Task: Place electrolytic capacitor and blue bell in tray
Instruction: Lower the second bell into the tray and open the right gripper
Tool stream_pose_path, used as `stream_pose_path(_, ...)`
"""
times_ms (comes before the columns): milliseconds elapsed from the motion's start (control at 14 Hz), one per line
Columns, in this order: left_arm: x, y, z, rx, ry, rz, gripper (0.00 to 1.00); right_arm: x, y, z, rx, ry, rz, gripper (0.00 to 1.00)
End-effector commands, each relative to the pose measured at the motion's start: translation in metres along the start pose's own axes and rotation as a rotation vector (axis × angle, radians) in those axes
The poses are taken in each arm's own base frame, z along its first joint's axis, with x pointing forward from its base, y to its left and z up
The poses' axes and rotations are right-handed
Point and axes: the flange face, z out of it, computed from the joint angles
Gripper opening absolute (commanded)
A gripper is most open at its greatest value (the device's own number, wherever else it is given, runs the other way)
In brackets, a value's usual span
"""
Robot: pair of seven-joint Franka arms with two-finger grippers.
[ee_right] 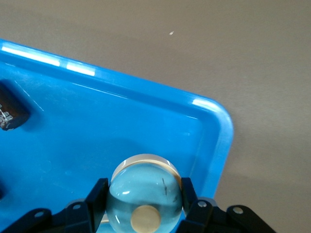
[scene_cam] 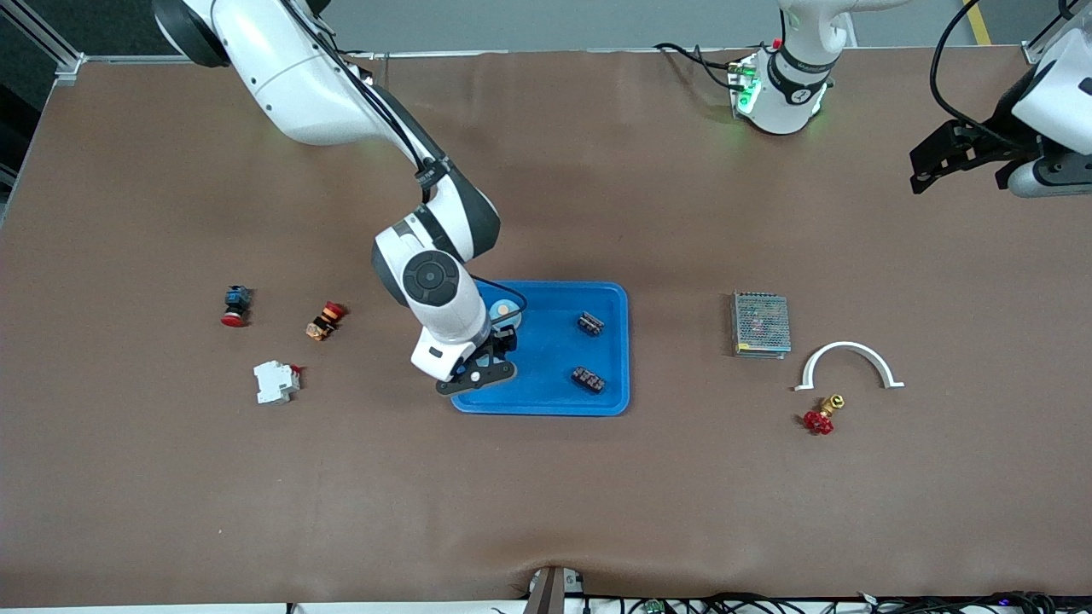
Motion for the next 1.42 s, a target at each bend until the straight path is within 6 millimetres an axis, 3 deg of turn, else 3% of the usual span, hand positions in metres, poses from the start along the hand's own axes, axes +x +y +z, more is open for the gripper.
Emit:
stream_pose_path(0,-0.003,-0.002,-0.008,-0.019,0.001,-0.001,1.00,0.004,-0.008,0.008,-0.017,0.011,0.009,0.14)
stream_pose_path(356,-0.003,-0.001,-0.008,-0.020,0.000,0.001,1.00,0.001,-0.014,0.028,-0.030,0.021,-0.017,0.14)
stream_pose_path(1354,-0.004,0.003,-0.008,-0.018,-0.001,0.007,1.00,-0.007,-0.024,0.055,-0.043,0.017,-0.051,0.19)
